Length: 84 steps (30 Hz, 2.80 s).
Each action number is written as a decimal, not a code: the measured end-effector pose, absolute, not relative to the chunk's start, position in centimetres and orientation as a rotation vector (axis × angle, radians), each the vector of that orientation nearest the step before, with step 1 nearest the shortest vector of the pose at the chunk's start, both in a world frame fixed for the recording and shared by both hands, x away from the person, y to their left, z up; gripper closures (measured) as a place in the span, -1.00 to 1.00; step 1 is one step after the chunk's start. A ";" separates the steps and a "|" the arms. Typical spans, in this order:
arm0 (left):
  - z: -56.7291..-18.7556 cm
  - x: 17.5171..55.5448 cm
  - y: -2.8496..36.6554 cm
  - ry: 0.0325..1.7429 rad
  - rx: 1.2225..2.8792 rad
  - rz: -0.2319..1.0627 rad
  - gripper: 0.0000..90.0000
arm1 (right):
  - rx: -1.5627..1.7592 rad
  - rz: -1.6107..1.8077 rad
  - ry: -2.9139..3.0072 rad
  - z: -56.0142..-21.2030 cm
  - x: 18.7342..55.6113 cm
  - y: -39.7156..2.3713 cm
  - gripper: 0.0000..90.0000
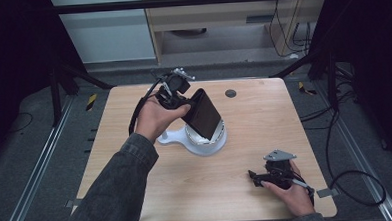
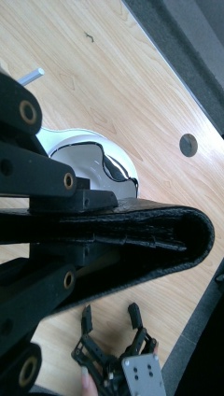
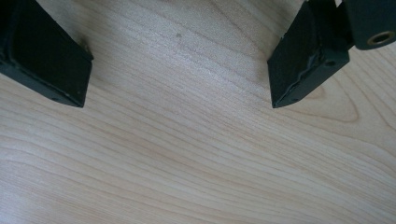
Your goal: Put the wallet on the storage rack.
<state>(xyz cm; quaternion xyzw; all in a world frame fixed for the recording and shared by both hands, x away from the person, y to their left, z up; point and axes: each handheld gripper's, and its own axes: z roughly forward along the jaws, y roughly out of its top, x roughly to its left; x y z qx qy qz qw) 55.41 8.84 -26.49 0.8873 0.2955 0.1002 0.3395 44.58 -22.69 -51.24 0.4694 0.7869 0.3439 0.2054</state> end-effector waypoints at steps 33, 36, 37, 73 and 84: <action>-30.2 57.3 7.3 0.822 2.355 0.209 0.78 | 1.304 0.960 2.193 -51.3 44.6 -22.8 -0.87; -30.4 57.5 7.3 0.829 2.347 0.200 0.78 | 1.304 0.960 2.194 -51.3 44.6 -22.8 -0.87; -30.4 57.5 7.4 0.830 2.346 0.199 0.78 | 1.303 0.960 2.194 -51.3 44.6 -22.8 -0.87; -31.1 58.5 8.1 0.884 2.296 0.239 0.65 | 1.305 0.957 2.192 -51.3 44.6 -22.7 -0.87; -30.3 58.1 8.6 0.873 2.258 0.295 0.58 | 1.306 0.957 2.192 -51.3 44.6 -22.7 -0.87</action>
